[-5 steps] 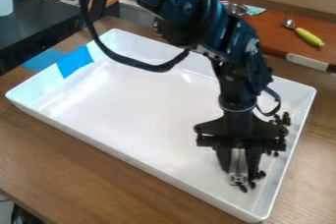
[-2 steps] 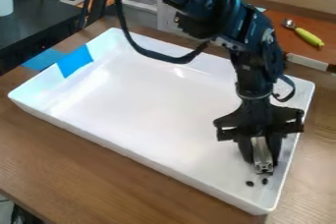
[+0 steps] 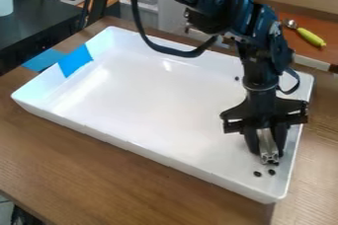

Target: Sweep into pile

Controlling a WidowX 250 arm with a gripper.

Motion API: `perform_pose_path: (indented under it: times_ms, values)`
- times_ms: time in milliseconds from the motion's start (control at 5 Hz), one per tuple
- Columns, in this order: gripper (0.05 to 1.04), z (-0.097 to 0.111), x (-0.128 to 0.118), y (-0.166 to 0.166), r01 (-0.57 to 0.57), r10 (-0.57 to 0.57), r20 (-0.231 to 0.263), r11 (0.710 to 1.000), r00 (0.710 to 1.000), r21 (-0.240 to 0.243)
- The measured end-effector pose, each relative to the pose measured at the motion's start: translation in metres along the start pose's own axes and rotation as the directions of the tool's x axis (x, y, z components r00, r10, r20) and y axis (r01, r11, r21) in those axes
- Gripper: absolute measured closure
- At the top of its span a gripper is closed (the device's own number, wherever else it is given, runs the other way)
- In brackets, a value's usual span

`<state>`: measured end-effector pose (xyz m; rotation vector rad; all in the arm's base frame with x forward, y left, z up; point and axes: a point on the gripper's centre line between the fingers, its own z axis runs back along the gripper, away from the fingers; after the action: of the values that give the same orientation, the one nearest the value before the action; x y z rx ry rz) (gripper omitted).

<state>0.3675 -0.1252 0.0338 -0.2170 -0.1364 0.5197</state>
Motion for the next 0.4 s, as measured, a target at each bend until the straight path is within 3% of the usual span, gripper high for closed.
perform_pose_path:
  times_ms: [200, 400]
  values:
    - [0.693, 0.006, -0.004, 0.010, 0.008, -0.008, -0.035, 1.000, 0.999, 0.007]
    - [0.693, 0.034, 0.004, 0.029, -0.025, 0.025, -0.059, 1.000, 0.998, -0.008]
